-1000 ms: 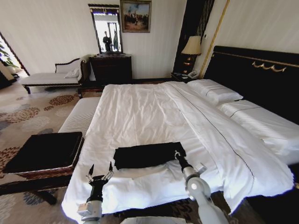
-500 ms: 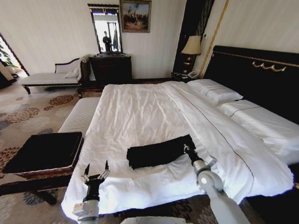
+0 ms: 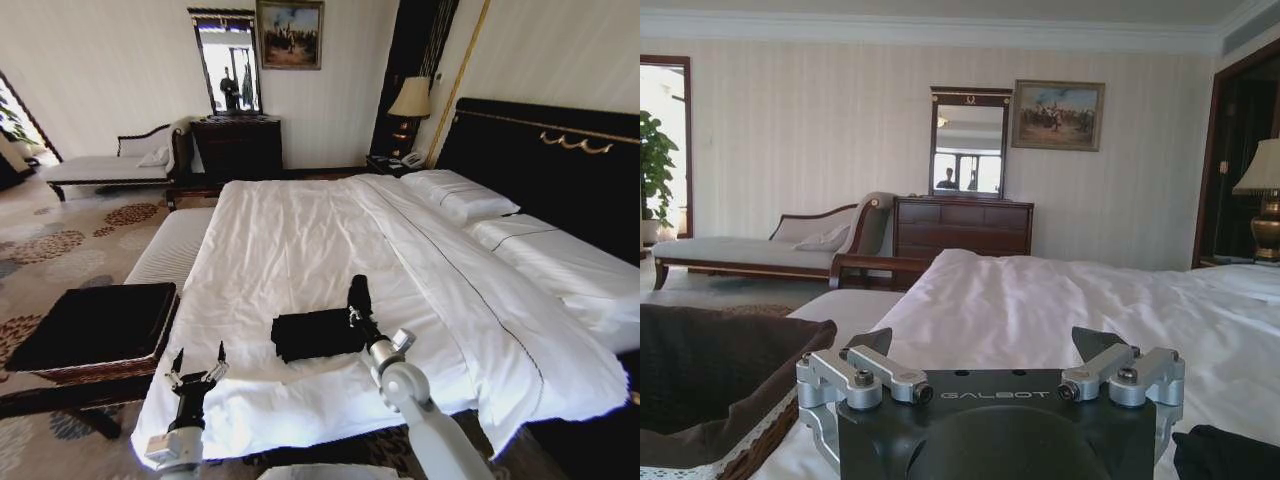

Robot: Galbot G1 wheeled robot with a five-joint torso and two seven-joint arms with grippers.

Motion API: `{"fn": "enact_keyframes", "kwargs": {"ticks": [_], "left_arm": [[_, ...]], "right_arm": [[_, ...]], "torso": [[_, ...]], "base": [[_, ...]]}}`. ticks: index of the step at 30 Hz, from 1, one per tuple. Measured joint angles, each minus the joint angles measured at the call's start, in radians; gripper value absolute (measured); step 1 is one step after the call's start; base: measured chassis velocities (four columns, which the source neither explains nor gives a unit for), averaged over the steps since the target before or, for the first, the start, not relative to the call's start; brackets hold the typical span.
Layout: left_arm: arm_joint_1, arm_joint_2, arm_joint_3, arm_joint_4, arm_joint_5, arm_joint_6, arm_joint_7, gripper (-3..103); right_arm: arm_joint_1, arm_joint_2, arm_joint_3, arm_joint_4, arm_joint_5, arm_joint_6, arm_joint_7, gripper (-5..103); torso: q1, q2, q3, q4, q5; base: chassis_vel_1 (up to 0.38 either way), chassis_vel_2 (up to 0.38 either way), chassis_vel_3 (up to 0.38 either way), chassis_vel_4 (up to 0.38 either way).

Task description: Fold the clothes on the bed and place them into the basket.

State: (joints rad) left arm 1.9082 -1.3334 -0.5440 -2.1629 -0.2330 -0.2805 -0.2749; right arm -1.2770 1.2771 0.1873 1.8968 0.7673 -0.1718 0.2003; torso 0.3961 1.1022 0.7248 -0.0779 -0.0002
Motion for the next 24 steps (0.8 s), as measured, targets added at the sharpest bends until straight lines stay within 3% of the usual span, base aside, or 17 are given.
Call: {"fn": "enact_keyframes", "kwargs": {"ticks": [10,24], "left_arm": [[-0.016,-0.01,0.011,0.012,0.005,0.004,-0.002,100],[-0.018,-0.008,0.015,0.017,0.008,-0.001,-0.008,100]], "right_arm": [[0.047,0.042,-0.116,-0.087,-0.087,0.007,-0.013,4],[0.047,0.068,-0.153,-0.11,-0.105,0.008,-0.02,4]], "torso": [[0.0,0.0,0.0,0.0,0.0001],[0.0,0.0,0.0,0.0,0.0]], "base": [[0.0,0.0,0.0,0.0],[0.0,0.0,0.0,0.0]]}}
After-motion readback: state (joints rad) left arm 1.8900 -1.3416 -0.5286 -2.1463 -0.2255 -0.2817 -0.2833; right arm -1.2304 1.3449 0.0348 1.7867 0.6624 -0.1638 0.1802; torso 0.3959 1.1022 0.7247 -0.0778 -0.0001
